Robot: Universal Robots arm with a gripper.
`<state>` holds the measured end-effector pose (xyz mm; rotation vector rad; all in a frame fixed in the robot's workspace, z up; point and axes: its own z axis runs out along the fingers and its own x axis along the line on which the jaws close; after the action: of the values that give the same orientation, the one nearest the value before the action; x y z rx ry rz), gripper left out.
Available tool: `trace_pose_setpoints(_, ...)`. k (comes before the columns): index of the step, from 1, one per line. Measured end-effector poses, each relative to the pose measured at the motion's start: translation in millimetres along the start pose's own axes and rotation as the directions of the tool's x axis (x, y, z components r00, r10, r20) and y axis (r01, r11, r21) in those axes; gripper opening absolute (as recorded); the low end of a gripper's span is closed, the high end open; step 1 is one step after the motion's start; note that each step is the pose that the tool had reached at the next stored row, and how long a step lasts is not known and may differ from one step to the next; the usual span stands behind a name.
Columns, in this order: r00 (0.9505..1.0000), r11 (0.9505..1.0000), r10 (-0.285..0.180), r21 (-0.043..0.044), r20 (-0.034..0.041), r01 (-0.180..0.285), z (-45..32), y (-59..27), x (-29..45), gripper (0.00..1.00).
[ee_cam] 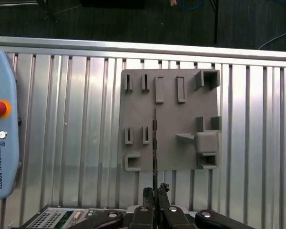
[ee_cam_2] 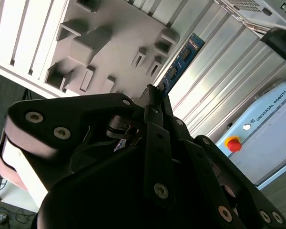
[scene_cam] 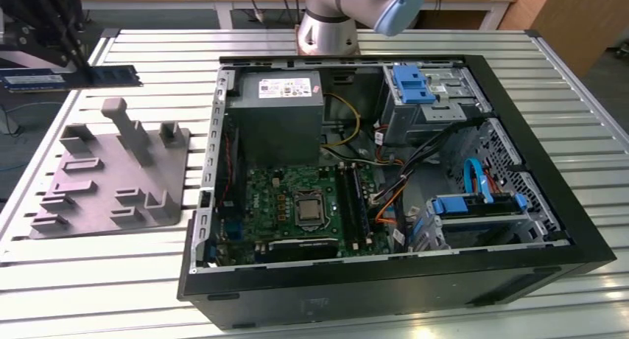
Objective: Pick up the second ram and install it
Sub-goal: 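Pick up the second ram and move it above second insertion slot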
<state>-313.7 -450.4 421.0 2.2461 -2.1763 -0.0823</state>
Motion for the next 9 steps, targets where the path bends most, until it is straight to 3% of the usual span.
trace_pose_setpoints(9, 1.0000, 1.0000, 0.000, -0.0032, 0.0000, 0.000, -1.2, -31.5, 1.0, 0.14)
